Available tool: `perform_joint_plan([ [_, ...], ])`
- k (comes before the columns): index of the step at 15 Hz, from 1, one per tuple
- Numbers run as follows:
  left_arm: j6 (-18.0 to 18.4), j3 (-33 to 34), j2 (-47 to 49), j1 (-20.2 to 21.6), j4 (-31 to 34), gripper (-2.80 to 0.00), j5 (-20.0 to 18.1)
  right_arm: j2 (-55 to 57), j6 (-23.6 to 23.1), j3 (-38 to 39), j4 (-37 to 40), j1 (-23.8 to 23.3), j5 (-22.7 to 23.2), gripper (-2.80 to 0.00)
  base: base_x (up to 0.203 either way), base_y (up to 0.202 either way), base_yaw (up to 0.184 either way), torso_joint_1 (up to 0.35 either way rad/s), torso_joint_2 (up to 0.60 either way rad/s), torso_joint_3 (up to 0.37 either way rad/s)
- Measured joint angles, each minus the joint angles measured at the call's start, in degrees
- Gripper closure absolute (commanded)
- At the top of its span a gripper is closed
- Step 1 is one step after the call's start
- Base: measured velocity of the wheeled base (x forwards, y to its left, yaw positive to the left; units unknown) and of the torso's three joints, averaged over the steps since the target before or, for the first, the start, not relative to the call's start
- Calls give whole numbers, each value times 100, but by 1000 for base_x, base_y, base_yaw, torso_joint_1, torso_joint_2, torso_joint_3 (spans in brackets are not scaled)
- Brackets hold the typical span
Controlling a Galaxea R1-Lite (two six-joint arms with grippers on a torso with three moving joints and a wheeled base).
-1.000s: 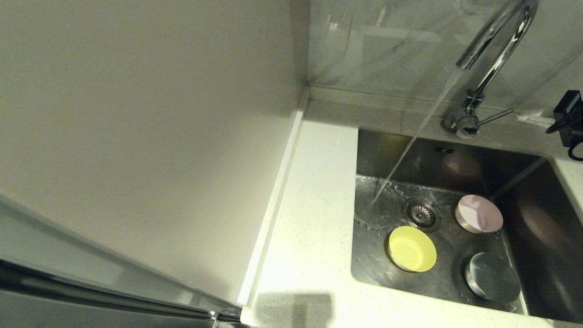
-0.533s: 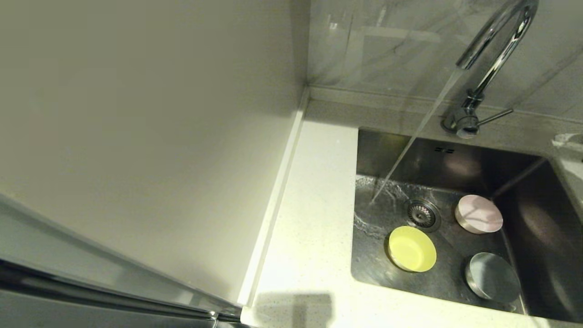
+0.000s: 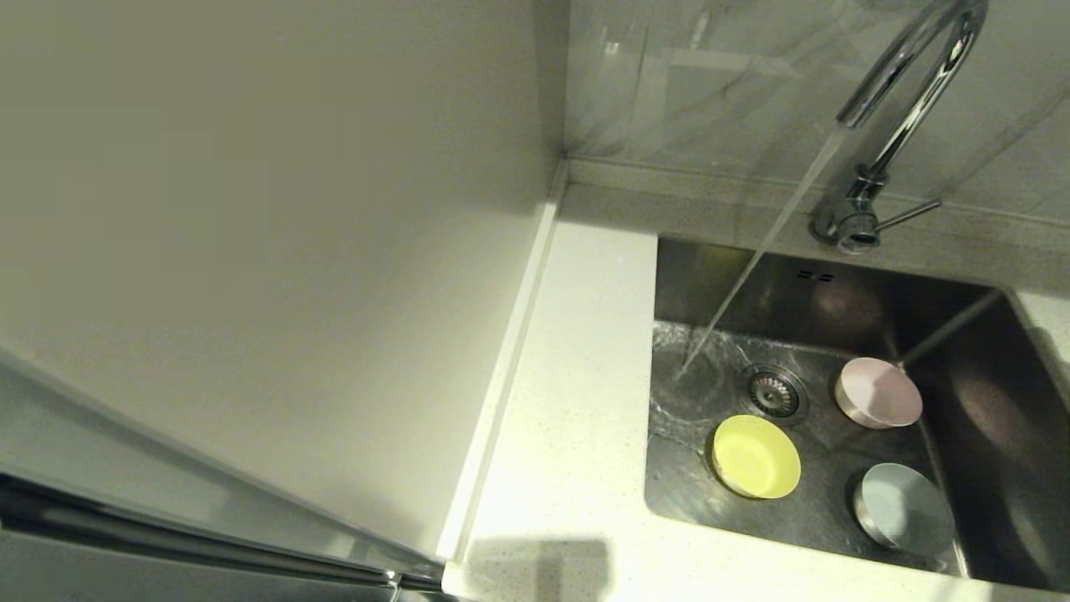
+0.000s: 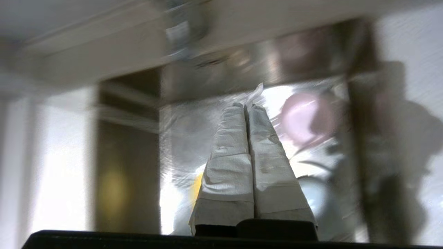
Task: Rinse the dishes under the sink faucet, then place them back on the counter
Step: Wait for the water to rinse the bowl
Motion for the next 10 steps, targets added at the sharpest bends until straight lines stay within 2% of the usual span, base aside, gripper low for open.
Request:
perform_joint_plan([
  [3, -1, 0, 0, 0, 1, 0, -2, -737, 560, 3, 796, 1153, -43, 0, 0, 0, 0, 0, 0, 0],
  [5, -1, 0, 0, 0, 0, 0, 0, -1070, 864, -13, 1453, 1993, -315, 0, 0, 0, 0, 0, 0, 0],
  [7, -2, 0, 0, 0, 0, 0, 0, -1275, 975, -15, 2648, 2759, -664, 0, 0, 0, 0, 0, 0, 0],
  [9, -1, 0, 0, 0, -2, 0, 0, -1455, 1025, -3, 4093, 3507, -823, 0, 0, 0, 0, 0, 0, 0],
  [10, -1, 0, 0, 0, 0, 0, 0, -1613, 1000, 48, 4644, 3724, -877, 0, 0, 0, 0, 0, 0, 0],
])
